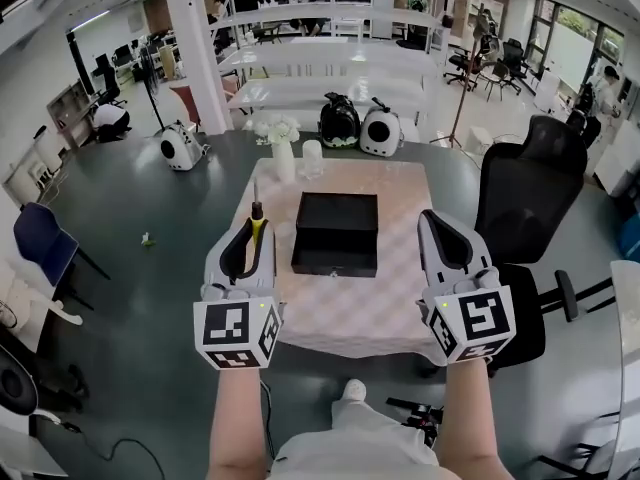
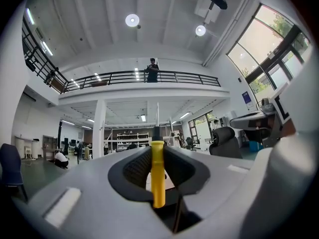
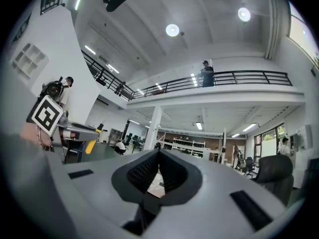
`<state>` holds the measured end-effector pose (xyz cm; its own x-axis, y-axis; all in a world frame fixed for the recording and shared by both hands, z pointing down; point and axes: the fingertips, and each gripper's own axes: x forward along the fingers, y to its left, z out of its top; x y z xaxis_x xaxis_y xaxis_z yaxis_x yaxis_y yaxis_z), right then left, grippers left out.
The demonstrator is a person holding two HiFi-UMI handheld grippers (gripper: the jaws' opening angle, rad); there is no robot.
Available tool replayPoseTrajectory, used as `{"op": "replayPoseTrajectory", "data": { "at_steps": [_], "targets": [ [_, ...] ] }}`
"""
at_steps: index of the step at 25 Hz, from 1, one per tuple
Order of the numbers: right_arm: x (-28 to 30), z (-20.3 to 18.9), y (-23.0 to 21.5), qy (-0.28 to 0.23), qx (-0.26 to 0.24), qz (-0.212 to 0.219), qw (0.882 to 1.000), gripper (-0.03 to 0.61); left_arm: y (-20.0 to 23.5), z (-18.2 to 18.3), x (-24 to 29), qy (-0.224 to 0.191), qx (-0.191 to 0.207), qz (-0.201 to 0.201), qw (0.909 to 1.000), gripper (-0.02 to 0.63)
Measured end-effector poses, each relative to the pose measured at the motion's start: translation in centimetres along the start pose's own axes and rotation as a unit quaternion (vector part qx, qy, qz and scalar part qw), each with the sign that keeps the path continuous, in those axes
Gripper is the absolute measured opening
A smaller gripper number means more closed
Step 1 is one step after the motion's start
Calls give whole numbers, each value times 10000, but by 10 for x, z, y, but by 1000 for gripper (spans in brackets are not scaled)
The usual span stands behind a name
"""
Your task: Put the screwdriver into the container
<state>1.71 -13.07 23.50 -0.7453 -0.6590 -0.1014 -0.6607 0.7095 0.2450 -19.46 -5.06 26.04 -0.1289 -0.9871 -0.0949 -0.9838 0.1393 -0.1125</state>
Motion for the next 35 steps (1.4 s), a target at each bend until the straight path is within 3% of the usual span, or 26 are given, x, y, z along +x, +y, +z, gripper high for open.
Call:
{"op": "replayPoseTrajectory", "data": {
  "at_steps": [6,13,20,25,28,30,32,35],
  "targets": [
    [61,-24,-40,117,-17,-40,9999,5,8,-15,77,72,-59,-68,9999,81],
    [95,-33,-59,293,-38,-188,9994,5,16,-23,130,171,-104,-323,9993,81],
    [108,-55,-80,555,194,-807,9950,5,11,-42,178,444,-105,-927,9947,81],
    [100,-90,-82,934,346,-1084,9891,5,-12,-94,199,1056,-86,-1488,9832,81],
    [97,-119,-81,1255,412,-1170,9843,5,-30,-133,207,1550,-172,-1921,9689,81],
    [94,-137,-79,1481,461,-1223,9803,6,-45,-162,207,1987,-155,-2317,9521,81],
    [90,-154,-76,1690,522,-1252,9762,6,-61,-192,202,2483,-26,-2751,9288,81],
    [85,-179,-72,1956,626,-1272,9704,5,-85,-240,189,3281,184,-3398,8812,81]
  ]
}}
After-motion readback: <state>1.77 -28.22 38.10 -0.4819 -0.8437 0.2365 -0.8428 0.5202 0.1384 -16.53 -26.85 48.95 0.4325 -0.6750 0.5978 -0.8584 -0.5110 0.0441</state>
